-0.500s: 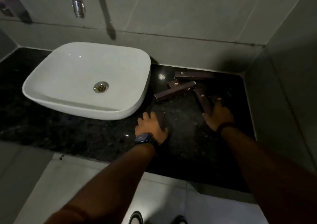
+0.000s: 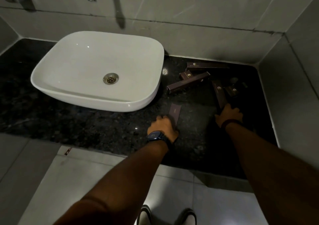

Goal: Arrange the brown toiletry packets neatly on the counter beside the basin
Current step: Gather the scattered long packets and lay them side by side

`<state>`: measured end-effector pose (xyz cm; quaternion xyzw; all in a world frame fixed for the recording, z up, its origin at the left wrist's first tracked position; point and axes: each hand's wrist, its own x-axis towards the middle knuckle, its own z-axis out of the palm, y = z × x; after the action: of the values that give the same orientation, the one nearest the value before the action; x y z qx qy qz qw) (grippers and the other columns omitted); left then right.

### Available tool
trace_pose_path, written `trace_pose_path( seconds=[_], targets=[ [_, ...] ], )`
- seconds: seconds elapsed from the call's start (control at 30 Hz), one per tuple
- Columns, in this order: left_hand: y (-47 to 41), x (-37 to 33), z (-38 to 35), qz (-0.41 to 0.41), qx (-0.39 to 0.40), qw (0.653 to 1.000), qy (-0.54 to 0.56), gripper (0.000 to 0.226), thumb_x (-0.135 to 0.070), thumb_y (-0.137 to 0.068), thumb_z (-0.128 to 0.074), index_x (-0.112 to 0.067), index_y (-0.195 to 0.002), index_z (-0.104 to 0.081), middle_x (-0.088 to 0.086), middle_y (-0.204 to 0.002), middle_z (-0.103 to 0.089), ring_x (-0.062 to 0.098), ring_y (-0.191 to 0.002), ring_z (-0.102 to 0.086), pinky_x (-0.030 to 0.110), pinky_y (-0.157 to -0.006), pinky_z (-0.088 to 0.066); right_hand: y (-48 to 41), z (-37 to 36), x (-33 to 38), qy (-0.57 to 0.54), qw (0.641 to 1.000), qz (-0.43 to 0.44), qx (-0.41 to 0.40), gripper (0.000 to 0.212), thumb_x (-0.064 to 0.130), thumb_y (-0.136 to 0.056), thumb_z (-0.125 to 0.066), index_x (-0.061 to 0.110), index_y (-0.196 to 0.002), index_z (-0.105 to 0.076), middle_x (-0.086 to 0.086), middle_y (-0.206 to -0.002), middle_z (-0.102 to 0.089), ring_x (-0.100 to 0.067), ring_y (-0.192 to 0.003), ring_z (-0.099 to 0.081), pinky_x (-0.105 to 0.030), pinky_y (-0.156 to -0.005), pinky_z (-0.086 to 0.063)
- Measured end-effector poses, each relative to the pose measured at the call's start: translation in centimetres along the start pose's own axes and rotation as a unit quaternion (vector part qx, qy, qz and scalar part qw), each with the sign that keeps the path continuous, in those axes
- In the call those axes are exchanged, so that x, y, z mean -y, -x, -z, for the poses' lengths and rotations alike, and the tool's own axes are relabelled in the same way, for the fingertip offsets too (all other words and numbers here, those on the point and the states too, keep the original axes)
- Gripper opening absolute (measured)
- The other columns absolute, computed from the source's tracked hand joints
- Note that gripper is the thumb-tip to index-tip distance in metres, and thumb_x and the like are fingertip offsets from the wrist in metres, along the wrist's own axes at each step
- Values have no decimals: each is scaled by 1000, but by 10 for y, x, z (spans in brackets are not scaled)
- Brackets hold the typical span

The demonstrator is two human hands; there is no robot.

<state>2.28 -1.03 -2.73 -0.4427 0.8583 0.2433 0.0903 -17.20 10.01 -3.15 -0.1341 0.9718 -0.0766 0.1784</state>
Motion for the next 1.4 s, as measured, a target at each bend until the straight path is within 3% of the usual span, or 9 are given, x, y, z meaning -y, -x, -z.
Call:
trace_pose_path(
  seconds=[0.2,0.4,0.57,0.73,0.83,0.97,1.1,1.23,1.4],
  targets=[
    [2,-1,-2,-142,23,980,-137,49,-33,-78,-63,-18,-123,-50,11,-127,-47,38,-114,-43,53,-94,-35,34,-12,6,-44,999,13,27,79,24,-77,-73,11,-142,-31,-27,-136,-40,-46,-122,-46,-49,-100,-45],
    [0,10,3,-224,21,950,-216,57,-23,-77,-63,-25,-131,-45,12,-135,-38,35,-123,-34,55,-104,-27,84,-33,-16,-8,998,37,56,92,35,-73,-72,10,-145,-21,-24,-137,-38,-45,-123,-44,-46,-99,-43],
    [17,20,-8,-107,-150,977,-107,64,-52,-66,-59,-17,-118,-48,14,-122,-46,36,-107,-43,47,-87,-39,82,-27,-18,-23,999,32,-4,85,48,-78,-63,7,-143,-26,-25,-137,-39,-45,-123,-41,-48,-101,-40],
    [24,-7,-20,173,-84,974,116,111,-81,-53,-57,-14,-134,-23,19,-135,-37,43,-115,-42,49,-90,-41,65,-21,-3,-44,997,34,47,73,43,-78,-67,3,-134,-42,-25,-136,-46,-40,-124,-49,-42,-102,-43],
    [21,-23,-26,178,-74,973,124,107,-70,-55,-67,-15,-134,-20,17,-133,-36,42,-114,-43,48,-90,-42,66,-23,4,-58,996,39,59,60,38,-75,-71,4,-122,-54,-21,-129,-58,-36,-117,-57,-37,-94,-48],
    [15,-29,-23,158,-22,977,143,102,-47,-63,-75,-22,-138,-10,16,-133,-34,43,-116,-42,49,-90,-43,77,-30,3,-70,995,48,56,64,38,-68,-76,11,-122,-53,-17,-124,-62,-35,-113,-61,-37,-89,-51],
    [15,-26,-18,144,-9,980,139,90,-33,-67,-74,-24,-134,-15,18,-131,-35,44,-116,-41,50,-89,-44,84,-37,1,-84,993,63,47,65,40,-64,-78,13,-116,-52,-16,-116,-65,-34,-105,-65,-36,-82,-54],
    [11,-32,-11,148,12,983,104,90,-32,-67,-76,-22,-134,-17,17,-132,-36,43,-120,-39,51,-91,-43,80,-32,0,-72,993,70,63,68,48,-65,-75,17,-118,-48,-14,-115,-66,-35,-105,-65,-39,-84,-54],
    [7,-57,15,129,-42,988,69,86,-48,-66,-73,-19,-132,-27,15,-132,-38,41,-119,-40,49,-92,-43,63,-2,-9,-84,992,87,35,79,60,-71,-63,15,-132,-44,-18,-118,-66,-37,-108,-64,-40,-87,-53]
  ],
)
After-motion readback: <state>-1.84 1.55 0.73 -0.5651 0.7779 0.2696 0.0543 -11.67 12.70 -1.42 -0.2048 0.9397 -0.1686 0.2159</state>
